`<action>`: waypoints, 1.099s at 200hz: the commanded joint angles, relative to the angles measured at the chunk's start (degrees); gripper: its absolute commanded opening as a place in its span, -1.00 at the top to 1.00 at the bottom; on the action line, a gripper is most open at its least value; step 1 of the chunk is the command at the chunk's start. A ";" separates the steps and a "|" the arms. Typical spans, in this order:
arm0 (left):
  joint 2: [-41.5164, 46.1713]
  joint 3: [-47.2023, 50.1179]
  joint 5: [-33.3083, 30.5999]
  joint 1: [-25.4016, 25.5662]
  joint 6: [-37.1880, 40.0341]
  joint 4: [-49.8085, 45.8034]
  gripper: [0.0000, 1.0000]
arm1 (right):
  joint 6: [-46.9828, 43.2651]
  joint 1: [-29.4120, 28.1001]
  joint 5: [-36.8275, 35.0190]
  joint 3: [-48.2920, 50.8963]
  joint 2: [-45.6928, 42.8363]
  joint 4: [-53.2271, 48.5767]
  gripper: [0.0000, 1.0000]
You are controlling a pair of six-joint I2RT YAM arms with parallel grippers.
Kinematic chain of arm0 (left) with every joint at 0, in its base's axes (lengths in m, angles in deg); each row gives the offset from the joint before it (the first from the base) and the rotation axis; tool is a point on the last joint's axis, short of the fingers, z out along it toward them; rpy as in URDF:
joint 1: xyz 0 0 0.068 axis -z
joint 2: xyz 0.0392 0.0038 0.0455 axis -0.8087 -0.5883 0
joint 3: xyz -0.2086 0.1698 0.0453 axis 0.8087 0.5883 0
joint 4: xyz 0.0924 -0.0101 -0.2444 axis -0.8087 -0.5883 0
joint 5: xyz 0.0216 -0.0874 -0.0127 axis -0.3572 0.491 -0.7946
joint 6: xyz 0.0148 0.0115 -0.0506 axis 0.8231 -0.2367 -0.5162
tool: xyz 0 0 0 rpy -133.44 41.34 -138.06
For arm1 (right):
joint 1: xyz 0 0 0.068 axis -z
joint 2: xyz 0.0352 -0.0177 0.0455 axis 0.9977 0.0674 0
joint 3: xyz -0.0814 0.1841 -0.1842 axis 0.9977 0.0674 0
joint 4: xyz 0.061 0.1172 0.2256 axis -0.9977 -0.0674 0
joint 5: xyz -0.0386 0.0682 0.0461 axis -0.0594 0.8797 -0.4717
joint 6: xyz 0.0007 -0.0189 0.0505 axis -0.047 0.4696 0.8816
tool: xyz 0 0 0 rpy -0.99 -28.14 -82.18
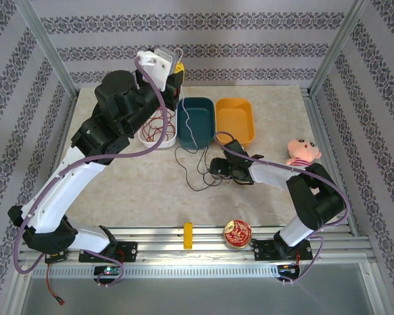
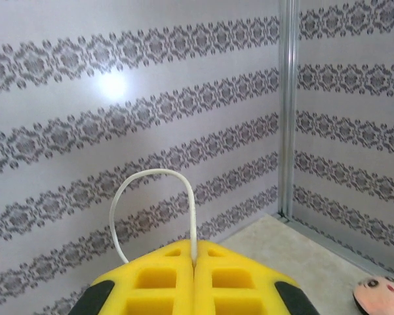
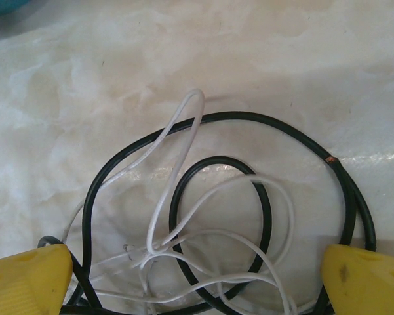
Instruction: Untangle the cables
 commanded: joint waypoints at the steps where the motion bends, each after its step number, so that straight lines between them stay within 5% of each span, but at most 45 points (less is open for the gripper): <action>1: -2.05 -6.16 -1.42 -0.03 4.91 0.47 1.00 | -1.55 -0.22 -1.48 -0.64 0.65 -2.68 -0.97; 132: -10.78 -33.04 -4.73 -1.26 15.70 0.20 1.00 | -1.03 0.27 -2.91 3.04 -1.64 -1.92 -0.96; 220: -16.73 -28.94 -1.01 -5.77 9.40 -1.03 1.00 | -1.79 0.05 -3.18 2.29 -6.89 -3.40 -0.96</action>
